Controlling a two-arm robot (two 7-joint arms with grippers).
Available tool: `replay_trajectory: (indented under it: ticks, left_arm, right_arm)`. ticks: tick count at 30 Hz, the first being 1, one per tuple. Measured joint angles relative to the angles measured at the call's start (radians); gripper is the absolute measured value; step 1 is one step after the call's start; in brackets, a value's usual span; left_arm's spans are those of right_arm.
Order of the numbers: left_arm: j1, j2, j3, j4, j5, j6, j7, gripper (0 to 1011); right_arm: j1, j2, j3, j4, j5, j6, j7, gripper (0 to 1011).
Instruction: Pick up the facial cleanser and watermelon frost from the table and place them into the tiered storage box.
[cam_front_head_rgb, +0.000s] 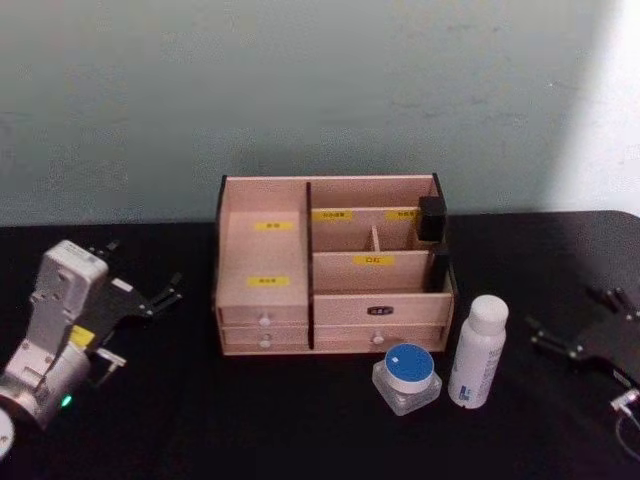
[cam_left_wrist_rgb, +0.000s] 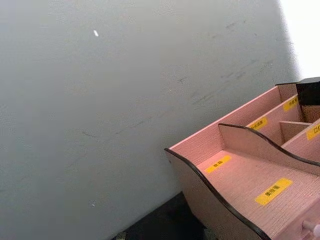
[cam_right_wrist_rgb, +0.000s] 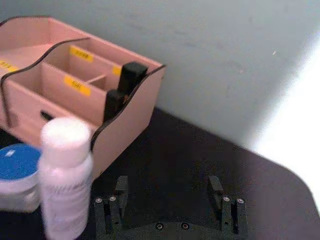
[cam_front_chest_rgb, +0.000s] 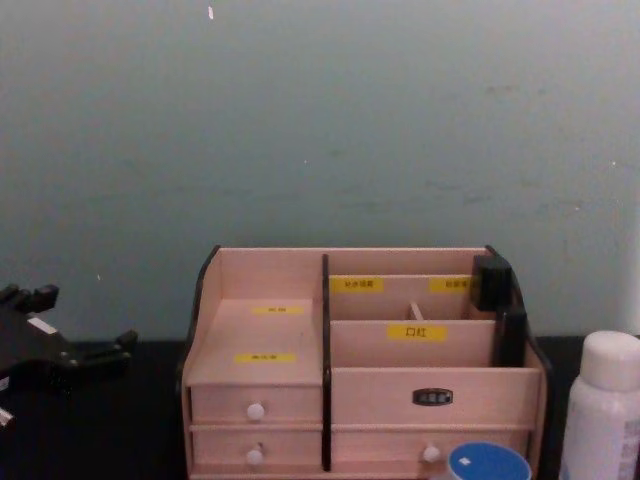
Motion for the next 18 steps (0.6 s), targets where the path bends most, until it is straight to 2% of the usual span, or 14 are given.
replay_trajectory:
  ticks: [8,18]
  left_arm:
    - [0.000,0.000,0.000,0.000,0.000,0.000,0.000,1001]
    - [0.000,0.000,0.000,0.000,0.000,0.000,0.000,1001]
  right_arm:
    - [-0.077,0.063,0.048,-0.087,0.059,0.104,0.080,1003]
    - [-0.095,0.109,0.067,-0.127,0.108,0.201,0.208,1003]
